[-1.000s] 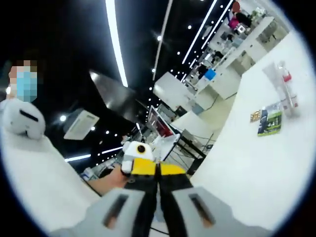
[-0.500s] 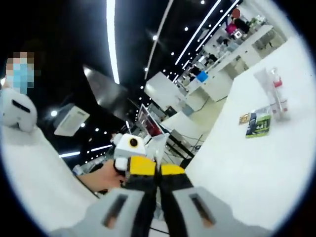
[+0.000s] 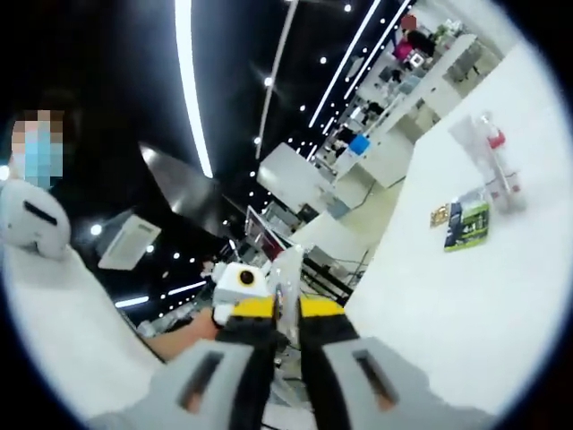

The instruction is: Arrange the skincare products in the storage area until every visible bottle or jar stands upright without overlapping.

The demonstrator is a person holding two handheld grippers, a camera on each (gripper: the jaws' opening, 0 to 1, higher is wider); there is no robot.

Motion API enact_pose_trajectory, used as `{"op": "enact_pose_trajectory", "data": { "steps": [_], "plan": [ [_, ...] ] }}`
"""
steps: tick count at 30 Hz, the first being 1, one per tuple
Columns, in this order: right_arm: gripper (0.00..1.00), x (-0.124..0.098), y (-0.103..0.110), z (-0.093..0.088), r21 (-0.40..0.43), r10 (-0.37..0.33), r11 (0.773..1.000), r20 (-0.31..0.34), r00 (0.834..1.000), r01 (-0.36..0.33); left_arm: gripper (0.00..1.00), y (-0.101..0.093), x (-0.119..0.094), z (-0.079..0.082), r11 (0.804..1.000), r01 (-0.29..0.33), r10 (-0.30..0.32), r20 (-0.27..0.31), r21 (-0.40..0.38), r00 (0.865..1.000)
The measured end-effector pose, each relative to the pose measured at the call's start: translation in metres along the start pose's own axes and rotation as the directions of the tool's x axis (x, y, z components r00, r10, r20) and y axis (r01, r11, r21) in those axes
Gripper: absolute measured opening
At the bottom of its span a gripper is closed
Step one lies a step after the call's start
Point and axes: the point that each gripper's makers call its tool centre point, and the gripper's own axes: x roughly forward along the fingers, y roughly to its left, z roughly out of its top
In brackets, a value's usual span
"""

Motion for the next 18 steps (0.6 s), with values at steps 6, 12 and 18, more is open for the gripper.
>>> {"op": "enact_pose_trajectory", "data": {
  "steps": [6,12,18],
  "plan": [
    [0.22,-0.008,-0.026,0.008,-0.003,-0.097,0.995,0.010,0.995,0.097,0.00,0.036,-0.014,0.026,0.997,-0.051,0.052,0.009,-0.057,0.999],
    [0.25,-0.015,-0.047,0.009,-0.017,-0.184,0.983,-0.024,0.983,0.183,0.00,0.095,-0.024,0.065,0.983,-0.133,0.135,0.008,-0.124,0.991],
    [0.25,-0.027,-0.060,0.002,-0.008,-0.255,0.967,-0.056,0.965,0.255,0.00,0.147,-0.023,0.111,0.969,-0.195,0.194,-0.024,-0.148,0.981]
  ]
}}
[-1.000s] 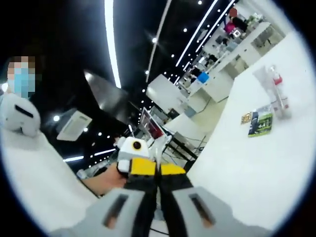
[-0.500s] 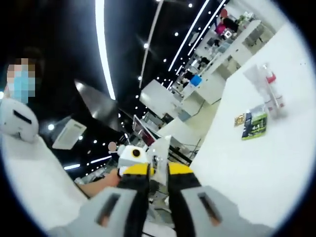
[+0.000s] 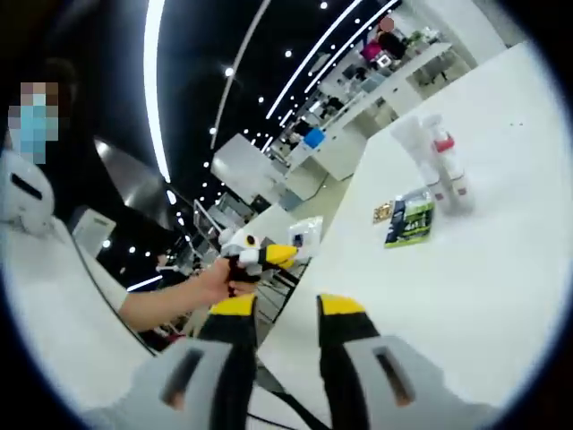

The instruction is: Arrange the skincare products in the storage area until every visible bottle or jar stands upright without overlapping.

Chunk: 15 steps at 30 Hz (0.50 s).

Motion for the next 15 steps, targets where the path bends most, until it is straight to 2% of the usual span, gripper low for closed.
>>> {"op": "enact_pose_trajectory", "data": {
  "steps": [5,7,10,11,15],
  "plan": [
    [0.25,-0.007,-0.013,0.011,0.008,-0.060,0.998,0.011,0.998,0.060,0.00,0.025,0.016,0.034,0.999,-0.041,0.041,-0.012,0.009,0.999],
    [0.26,-0.010,-0.020,0.017,0.000,-0.089,0.996,0.015,0.996,0.089,0.00,0.037,0.024,0.043,0.999,-0.046,0.046,-0.013,-0.017,0.999],
    [0.29,-0.012,-0.028,0.020,-0.016,-0.126,0.992,0.016,0.992,0.126,0.00,0.057,0.034,0.052,0.997,-0.075,0.074,-0.019,-0.035,0.997],
    [0.30,-0.013,-0.031,0.020,-0.016,-0.137,0.990,0.014,0.991,0.137,0.00,0.069,0.038,0.054,0.994,-0.097,0.096,-0.032,-0.043,0.995],
    [0.30,-0.014,-0.043,0.014,0.031,-0.171,0.985,-0.002,0.985,0.171,0.00,0.107,0.043,0.066,0.987,-0.135,0.131,-0.051,-0.092,0.990]
  ]
}}
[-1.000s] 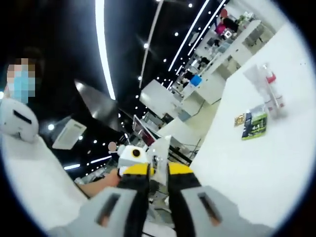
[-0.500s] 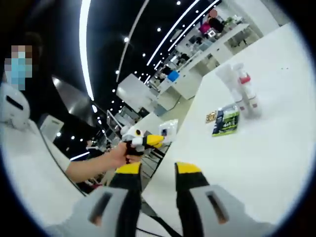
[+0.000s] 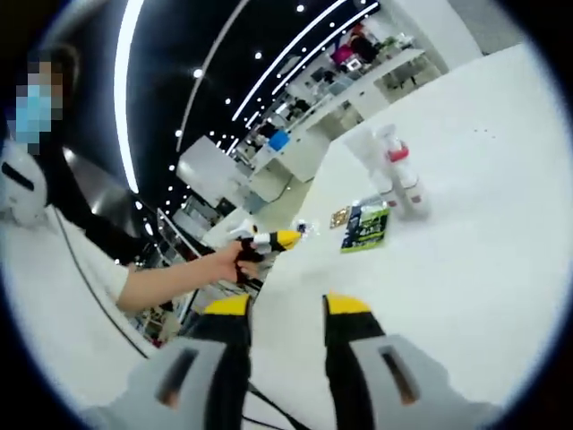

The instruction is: Arrange the skincare products in the storage area until every visible bottle or jar stands upright without overlapping.

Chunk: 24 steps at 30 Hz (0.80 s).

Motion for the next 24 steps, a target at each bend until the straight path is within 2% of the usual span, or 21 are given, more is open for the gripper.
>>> {"op": "enact_pose_trajectory", "data": {
  "steps": [2,3,7,11,15,19,21,22,24],
  "plan": [
    [0.30,0.002,-0.001,0.000,0.003,-0.002,1.000,-0.011,1.000,0.002,0.00,0.012,0.001,0.003,0.999,-0.034,0.034,-0.019,0.000,0.999],
    [0.30,0.003,-0.002,0.000,0.004,-0.003,1.000,-0.014,1.000,0.004,0.00,0.024,0.001,0.006,0.998,-0.069,0.069,-0.032,0.003,0.997],
    [0.30,0.007,-0.007,0.010,0.019,-0.020,1.000,0.000,1.000,0.020,0.00,0.047,0.003,0.014,0.994,-0.105,0.104,-0.062,-0.014,0.993],
    [0.29,0.010,-0.013,0.014,0.031,-0.041,0.999,0.019,0.999,0.040,0.00,0.052,0.009,0.008,0.992,-0.128,0.126,-0.097,-0.015,0.987],
    [0.29,0.013,-0.015,0.011,0.036,-0.044,0.998,0.003,0.999,0.044,0.00,0.062,0.014,0.007,0.986,-0.167,0.164,-0.124,-0.018,0.979],
    [0.29,0.011,-0.016,0.014,0.043,-0.049,0.998,0.008,0.999,0.049,0.00,0.053,0.020,0.001,0.983,-0.183,0.177,-0.129,-0.036,0.976],
    [0.29,0.009,-0.016,0.017,0.047,-0.052,0.998,0.017,0.999,0.051,0.00,0.054,0.020,-0.003,0.979,-0.203,0.196,-0.148,-0.030,0.969],
    [0.29,0.008,-0.017,0.017,0.047,-0.059,0.997,0.019,0.998,0.058,0.01,0.060,0.019,-0.003,0.974,-0.224,0.217,-0.177,-0.020,0.960],
    [0.29,0.006,-0.017,0.016,0.046,-0.063,0.997,0.023,0.998,0.062,0.01,0.065,0.018,-0.004,0.969,-0.247,0.242,-0.197,0.001,0.950]
  ]
}}
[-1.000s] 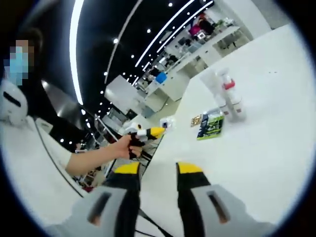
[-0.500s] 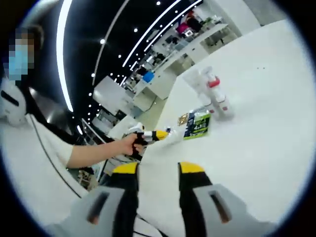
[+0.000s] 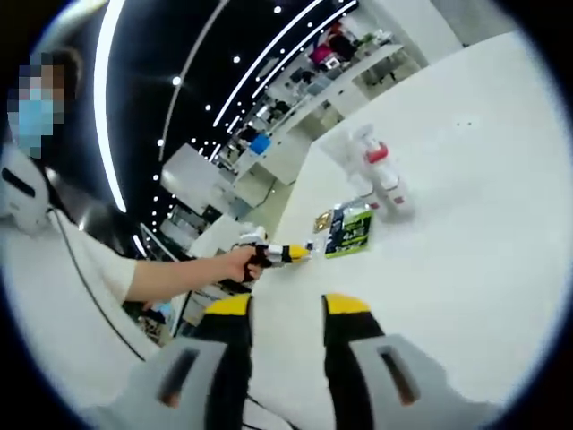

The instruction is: Arrange the skincare products in the storage area until every visible bottle or jar stands upright without overlapping.

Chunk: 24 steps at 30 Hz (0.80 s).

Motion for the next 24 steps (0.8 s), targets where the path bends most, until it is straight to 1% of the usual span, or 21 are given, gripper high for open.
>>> {"op": "enact_pose_trajectory", "data": {
  "steps": [1,2,4,6,7,8,12,16,20,24],
  "plan": [
    [0.29,-0.001,0.000,-0.001,-0.001,-0.003,1.000,0.004,1.000,0.003,0.01,0.002,0.000,0.006,1.000,0.024,-0.024,-0.004,-0.020,1.000],
    [0.29,-0.002,-0.001,-0.004,-0.001,-0.008,1.000,0.003,1.000,0.008,0.01,0.007,-0.001,0.011,0.999,0.021,-0.021,-0.002,-0.024,1.000],
    [0.29,-0.004,-0.002,-0.009,0.006,-0.014,1.000,0.001,1.000,0.014,0.02,0.008,-0.002,0.015,1.000,0.015,-0.016,-0.003,-0.016,1.000],
    [0.29,-0.004,-0.001,-0.011,0.014,-0.014,1.000,0.001,1.000,0.014,0.03,0.010,-0.003,0.015,0.999,0.010,-0.011,-0.032,-0.038,0.999],
    [0.29,-0.004,0.000,-0.012,0.012,-0.013,1.000,0.001,1.000,0.013,0.03,0.012,-0.003,0.015,0.999,0.009,-0.010,-0.045,-0.032,0.999],
    [0.29,-0.004,0.001,-0.012,0.009,-0.013,1.000,0.002,1.000,0.013,0.03,0.011,-0.004,0.011,0.999,0.007,-0.010,-0.080,-0.040,0.997],
    [0.29,-0.006,0.004,-0.007,0.007,-0.009,1.000,0.029,1.000,0.009,0.04,0.010,-0.004,0.009,1.000,-0.011,0.009,-0.121,-0.014,0.993],
    [0.29,-0.009,0.006,-0.011,0.005,-0.011,1.000,0.034,0.999,0.011,0.05,0.010,-0.004,0.010,0.999,-0.035,0.035,-0.132,0.003,0.991],
    [0.29,-0.012,0.006,-0.014,0.010,-0.018,1.000,0.038,0.999,0.018,0.08,0.008,-0.005,0.009,0.999,-0.040,0.039,-0.142,-0.007,0.989],
    [0.29,-0.014,0.009,-0.013,0.006,-0.017,1.000,0.047,0.999,0.017,0.11,0.007,-0.006,0.011,0.999,-0.050,0.049,-0.137,-0.007,0.989]
  ]
}}
